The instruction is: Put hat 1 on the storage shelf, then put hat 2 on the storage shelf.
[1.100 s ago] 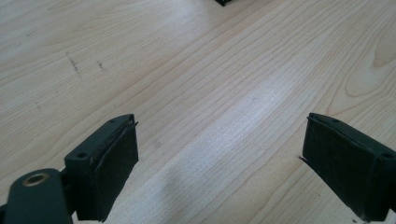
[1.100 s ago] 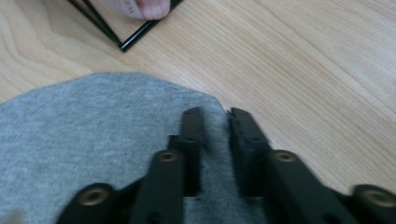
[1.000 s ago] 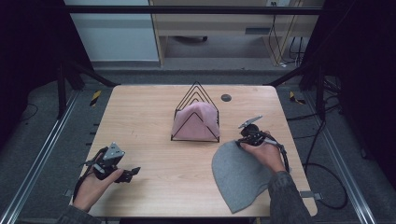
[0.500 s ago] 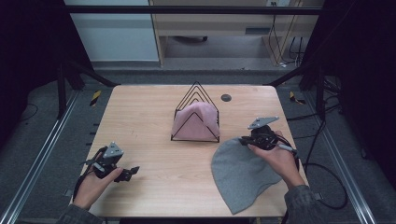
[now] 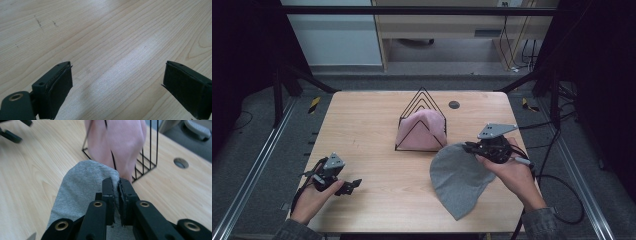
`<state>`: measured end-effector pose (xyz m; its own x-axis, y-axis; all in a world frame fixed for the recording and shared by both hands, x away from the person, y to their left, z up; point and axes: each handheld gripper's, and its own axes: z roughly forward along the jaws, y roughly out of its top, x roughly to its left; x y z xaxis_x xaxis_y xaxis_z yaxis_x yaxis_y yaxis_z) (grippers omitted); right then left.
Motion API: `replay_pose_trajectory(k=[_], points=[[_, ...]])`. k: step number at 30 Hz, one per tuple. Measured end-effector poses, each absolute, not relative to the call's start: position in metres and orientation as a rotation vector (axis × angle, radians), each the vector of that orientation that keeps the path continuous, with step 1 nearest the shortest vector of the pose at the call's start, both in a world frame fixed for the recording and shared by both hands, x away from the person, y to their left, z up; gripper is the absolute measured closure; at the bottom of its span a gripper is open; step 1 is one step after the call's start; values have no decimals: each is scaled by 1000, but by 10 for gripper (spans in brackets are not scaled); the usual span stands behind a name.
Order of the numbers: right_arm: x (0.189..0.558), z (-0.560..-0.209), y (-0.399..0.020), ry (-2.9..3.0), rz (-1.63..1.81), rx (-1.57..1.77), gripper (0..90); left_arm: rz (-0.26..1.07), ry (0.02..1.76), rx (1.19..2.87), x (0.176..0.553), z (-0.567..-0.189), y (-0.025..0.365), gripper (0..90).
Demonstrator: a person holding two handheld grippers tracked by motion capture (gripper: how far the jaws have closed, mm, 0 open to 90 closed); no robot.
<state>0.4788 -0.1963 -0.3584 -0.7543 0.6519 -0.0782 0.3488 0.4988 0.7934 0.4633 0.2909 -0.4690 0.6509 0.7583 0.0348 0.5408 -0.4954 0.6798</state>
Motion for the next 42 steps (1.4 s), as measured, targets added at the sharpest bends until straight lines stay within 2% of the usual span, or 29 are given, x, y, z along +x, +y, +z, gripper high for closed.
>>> replay_pose_trajectory(k=[23,38,42], points=[[458,-293,-120,2350,1387,577,847,424,989,2164,457,-461,293,81],[455,-278,-82,2350,1408,589,847,423,912,2045,447,-442,288,107],[454,-272,-71,2333,1411,571,847,451,857,2062,449,-422,277,115]])
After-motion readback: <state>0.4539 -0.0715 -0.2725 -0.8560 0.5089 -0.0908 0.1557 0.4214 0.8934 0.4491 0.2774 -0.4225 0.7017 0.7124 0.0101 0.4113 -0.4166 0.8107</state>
